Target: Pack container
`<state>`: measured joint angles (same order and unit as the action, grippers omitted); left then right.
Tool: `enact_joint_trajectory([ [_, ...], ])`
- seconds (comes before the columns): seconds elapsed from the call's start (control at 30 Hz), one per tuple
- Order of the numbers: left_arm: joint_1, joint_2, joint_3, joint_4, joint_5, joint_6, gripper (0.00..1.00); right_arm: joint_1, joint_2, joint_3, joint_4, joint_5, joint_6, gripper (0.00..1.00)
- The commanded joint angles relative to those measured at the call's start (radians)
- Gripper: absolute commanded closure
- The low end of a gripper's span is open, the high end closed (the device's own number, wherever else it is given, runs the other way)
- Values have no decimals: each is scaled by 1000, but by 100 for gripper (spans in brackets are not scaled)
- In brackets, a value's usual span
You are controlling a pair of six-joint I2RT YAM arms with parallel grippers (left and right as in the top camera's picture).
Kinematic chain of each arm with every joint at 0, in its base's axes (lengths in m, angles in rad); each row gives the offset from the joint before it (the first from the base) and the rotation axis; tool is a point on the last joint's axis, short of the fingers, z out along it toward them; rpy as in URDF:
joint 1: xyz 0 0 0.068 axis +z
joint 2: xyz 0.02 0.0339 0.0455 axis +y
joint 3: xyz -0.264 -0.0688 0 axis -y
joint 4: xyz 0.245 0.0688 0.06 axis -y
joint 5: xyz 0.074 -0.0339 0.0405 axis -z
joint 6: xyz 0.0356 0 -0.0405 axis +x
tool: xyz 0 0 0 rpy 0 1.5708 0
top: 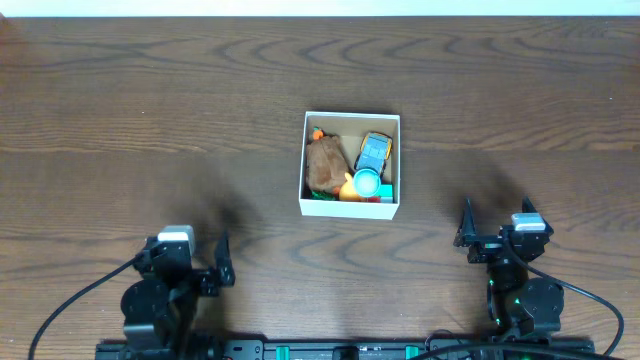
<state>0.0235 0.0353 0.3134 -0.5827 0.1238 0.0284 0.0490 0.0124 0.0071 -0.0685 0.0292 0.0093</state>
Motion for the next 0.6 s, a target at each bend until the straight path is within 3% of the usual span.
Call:
enact_joint_trajectory([
  [0.0,13,-32,-91,148,-12,23,2,-7,-6,-2,-4,-3,-18,1],
  [0.13,20,-34,-218,425,-12,51,2,-7,-6,-2,-4,-4,-18,1],
  [0.27,20,-34,-300,578,-12,77,2,-7,-6,-2,-4,-4,-18,1],
  [0.57,20,-34,-309,519,-20,124,2,-7,-6,-2,-4,-3,-18,1],
])
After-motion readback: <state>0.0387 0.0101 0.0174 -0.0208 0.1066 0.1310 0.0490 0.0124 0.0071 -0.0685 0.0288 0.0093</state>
